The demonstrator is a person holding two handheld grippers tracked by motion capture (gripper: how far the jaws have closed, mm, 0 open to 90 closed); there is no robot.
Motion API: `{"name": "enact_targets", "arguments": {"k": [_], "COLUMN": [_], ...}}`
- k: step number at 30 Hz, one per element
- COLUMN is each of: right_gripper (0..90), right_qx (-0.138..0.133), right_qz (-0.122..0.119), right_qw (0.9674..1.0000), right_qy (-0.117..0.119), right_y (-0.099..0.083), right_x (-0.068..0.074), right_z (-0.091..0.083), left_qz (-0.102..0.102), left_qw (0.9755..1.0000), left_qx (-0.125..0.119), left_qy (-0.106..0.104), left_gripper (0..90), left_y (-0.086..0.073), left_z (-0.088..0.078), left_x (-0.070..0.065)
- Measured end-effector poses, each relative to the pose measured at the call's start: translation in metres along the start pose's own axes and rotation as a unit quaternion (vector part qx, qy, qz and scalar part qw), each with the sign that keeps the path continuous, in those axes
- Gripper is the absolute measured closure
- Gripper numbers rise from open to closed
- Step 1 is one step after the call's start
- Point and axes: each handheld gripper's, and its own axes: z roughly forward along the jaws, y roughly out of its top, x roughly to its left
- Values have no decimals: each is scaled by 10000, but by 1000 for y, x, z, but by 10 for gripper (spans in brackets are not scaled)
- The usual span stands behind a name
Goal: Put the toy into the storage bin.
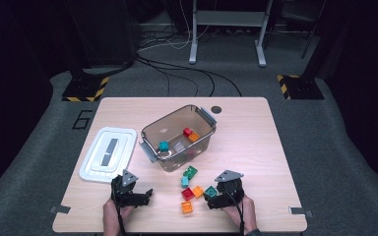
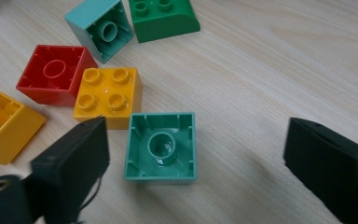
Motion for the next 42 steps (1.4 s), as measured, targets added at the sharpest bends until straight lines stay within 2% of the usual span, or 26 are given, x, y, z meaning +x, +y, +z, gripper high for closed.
{"name": "enact_targets", "arguments": {"k": [3, 5, 6, 7, 9, 10, 19, 37, 42], "right_gripper": [190, 319, 394, 431, 516, 576, 584, 584, 585], "right_qx": [8, -63, -54, -88, -77, -112, -268, -633, -720], "right_qz": [-57, -130, -58, -150, -54, -103, 18, 123, 46], "right_qw": [10000, 9999, 9999, 9998, 10000, 9999, 9996, 9977, 9971], "right_qy": [-11, -66, -67, -39, -33, -27, -32, -209, -257], "right_y": [-2, -3, -4, -5, -6, -6, -4, 23, 33], "right_x": [1, 2, 2, 0, 1, -1, -5, -25, -28], "right_z": [-1, -3, -4, -4, -5, -6, -7, -24, -28], "left_qz": [-15, 0, -2, 1, 1, 2, -16, -16, -19], "left_qw": [10000, 10000, 10000, 10000, 10000, 10000, 10000, 10000, 10000], "left_qx": [-3, -14, -12, -9, -2, -3, -1, 21, 20], "left_qy": [-5, 5, 2, -1, 4, 7, -7, -24, -22], "left_gripper": [15, 15, 15, 15, 15, 15, 15, 13, 13], "left_y": [0, 0, 0, 0, 0, 0, 0, 0, 0], "left_z": [0, 0, 0, 0, 0, 0, 0, 0, 0], "left_x": [0, 0, 0, 0, 0, 0, 0, 0, 0]}}
